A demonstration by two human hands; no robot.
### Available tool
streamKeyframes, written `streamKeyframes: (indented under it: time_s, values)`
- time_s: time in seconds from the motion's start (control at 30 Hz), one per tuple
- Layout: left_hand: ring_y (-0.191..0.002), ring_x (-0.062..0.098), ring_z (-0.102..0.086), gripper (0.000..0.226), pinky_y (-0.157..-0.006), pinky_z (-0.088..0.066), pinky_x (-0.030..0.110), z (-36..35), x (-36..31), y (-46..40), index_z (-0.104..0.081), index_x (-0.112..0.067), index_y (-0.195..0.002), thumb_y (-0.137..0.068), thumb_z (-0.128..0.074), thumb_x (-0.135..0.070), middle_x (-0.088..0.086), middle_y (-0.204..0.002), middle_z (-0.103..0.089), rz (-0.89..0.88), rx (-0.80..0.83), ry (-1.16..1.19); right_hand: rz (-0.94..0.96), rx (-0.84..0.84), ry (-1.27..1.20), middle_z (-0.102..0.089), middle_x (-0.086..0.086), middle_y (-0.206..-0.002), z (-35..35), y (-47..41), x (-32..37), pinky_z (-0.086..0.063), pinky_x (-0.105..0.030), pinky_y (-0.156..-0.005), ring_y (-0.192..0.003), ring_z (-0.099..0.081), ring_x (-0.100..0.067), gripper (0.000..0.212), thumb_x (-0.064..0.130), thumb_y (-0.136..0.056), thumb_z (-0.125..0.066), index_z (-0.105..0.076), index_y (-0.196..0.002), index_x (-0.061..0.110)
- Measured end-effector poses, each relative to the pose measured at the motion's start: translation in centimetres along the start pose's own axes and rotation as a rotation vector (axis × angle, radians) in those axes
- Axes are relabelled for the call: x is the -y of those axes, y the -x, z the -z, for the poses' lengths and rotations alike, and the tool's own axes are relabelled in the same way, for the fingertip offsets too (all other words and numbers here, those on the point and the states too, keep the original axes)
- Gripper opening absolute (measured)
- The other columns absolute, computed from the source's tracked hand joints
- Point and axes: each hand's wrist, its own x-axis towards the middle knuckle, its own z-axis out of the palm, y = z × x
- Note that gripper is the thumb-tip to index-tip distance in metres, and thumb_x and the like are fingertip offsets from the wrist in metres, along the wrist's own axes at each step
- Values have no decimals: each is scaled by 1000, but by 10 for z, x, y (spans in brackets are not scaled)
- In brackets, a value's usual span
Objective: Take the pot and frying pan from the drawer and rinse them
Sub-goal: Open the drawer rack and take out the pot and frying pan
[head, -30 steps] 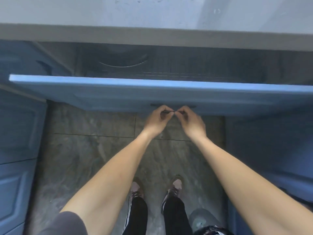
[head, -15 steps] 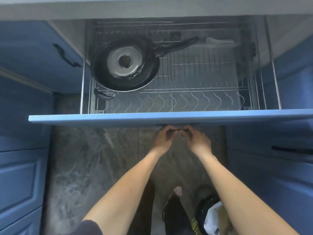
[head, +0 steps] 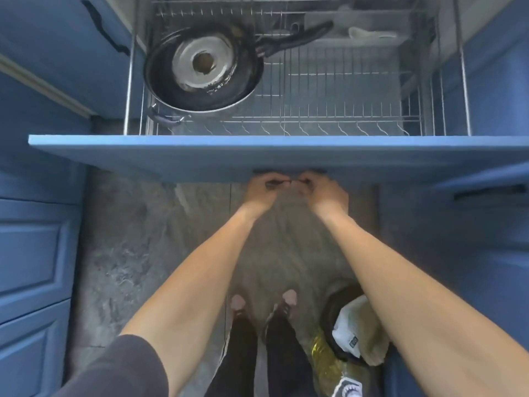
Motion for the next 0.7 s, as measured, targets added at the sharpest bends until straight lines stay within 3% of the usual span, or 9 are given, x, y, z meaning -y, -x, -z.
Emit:
streamKeyframes:
  time_s: [0.1, 0.27, 0.37, 0.47, 0.53, 0.57, 0.6, 0.67, 0.7]
  values:
    - [-61, -18, -57, 18, -71, -43, 4, 1, 9, 2, -70, 0, -100, -82, -66, -2, 6, -94, -67, -21, -9, 7, 54, -41, 9, -70, 5, -101, -4, 5, -4, -37, -28, -73, -102, -62, -22, 23, 51, -87, -50, -62, -99, 35]
    - [-89, 15, -67, 10, -93, -50, 39, 2, 20, 7, -70, -37, -79, -76, -70, -27, -6, -88, -71, -43, -24, -67, 52, -39, -129, -69, 8, -92, -16, 8, -8, -40, -27, -73, -99, -62, -18, 23, 46, -84, -57, -65, -97, 29]
    - [-88, 16, -64, 10, -93, -50, 40, 1, 23, 7, -72, -22, -87, -80, -69, -15, -1, -89, -70, -45, -44, -41, 83, -14, -212, -64, 11, -79, -17, 7, -6, -41, -27, -71, -93, -64, -16, 10, 40, -83, -62, -64, -86, 30]
    - [-85, 14, -62, 10, -91, -50, 36, -3, 21, 9, -71, -15, -92, -83, -65, -13, -2, -88, -68, -43, -29, -39, 85, -5, -274, -63, 16, -67, -16, 4, -10, -49, -32, -77, -87, -66, -18, 8, 33, -83, -63, -61, -77, 29]
    - [-89, 17, -63, 16, -88, -48, 33, 0, 17, 14, -69, -15, -101, -88, -59, -15, 0, -95, -69, -30, 4, -89, 96, 9, -314, -67, 13, -70, -18, 5, -11, -53, -41, -82, -85, -67, -22, 9, 31, -84, -61, -59, -75, 31]
    - [-95, 23, -64, 21, -86, -47, 33, 4, 15, 19, -67, -16, -109, -92, -54, -17, 4, -103, -69, -20, 34, -136, 103, 40, -292, -70, 7, -78, -17, 9, -8, -52, -42, -83, -87, -66, -25, 5, 30, -85, -59, -60, -81, 33]
    - [-101, 29, -63, 29, -86, -47, 34, 7, 15, 24, -60, -19, -121, -94, -49, -21, 9, -111, -68, -18, 79, -202, 114, 103, -196, -71, -3, -91, -15, 14, -5, -51, -38, -82, -93, -65, -30, 13, 28, -86, -56, -59, -99, 33]
    - [-109, 32, -60, 44, -88, -45, 36, 17, 9, 45, -39, -28, -140, -96, -43, -30, 13, -123, -62, 16, 184, -415, 133, 313, 86, -63, -17, -117, -3, 33, 7, -42, -29, -77, -106, -60, -34, 56, 27, -90, -53, -30, -141, 21]
    - [-112, 31, -58, 47, -90, -44, 36, 22, 6, 57, -34, -30, -143, -96, -42, -34, 11, -126, -61, 40, 213, -506, 138, 384, 154, -58, -17, -127, 7, 43, 11, -40, -29, -80, -113, -57, -33, 68, 28, -91, -53, -16, -147, 16]
